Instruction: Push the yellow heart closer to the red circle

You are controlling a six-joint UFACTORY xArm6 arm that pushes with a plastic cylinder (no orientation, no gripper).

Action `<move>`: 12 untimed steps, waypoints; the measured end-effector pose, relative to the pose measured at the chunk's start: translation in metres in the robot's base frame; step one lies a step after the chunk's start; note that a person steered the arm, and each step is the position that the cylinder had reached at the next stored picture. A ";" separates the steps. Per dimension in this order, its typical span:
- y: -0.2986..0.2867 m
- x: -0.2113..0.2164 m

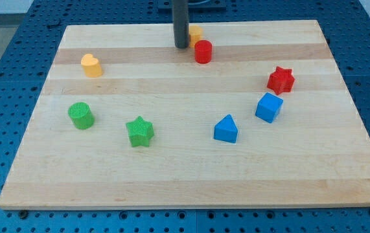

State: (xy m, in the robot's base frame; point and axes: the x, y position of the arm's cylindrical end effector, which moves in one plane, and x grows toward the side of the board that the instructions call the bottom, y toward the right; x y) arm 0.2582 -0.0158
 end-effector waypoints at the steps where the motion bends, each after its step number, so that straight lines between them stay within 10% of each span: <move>1: 0.001 -0.005; 6: -0.263 0.024; 10: -0.150 0.072; 12: -0.219 0.077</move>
State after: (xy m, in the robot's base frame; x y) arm 0.3352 -0.2347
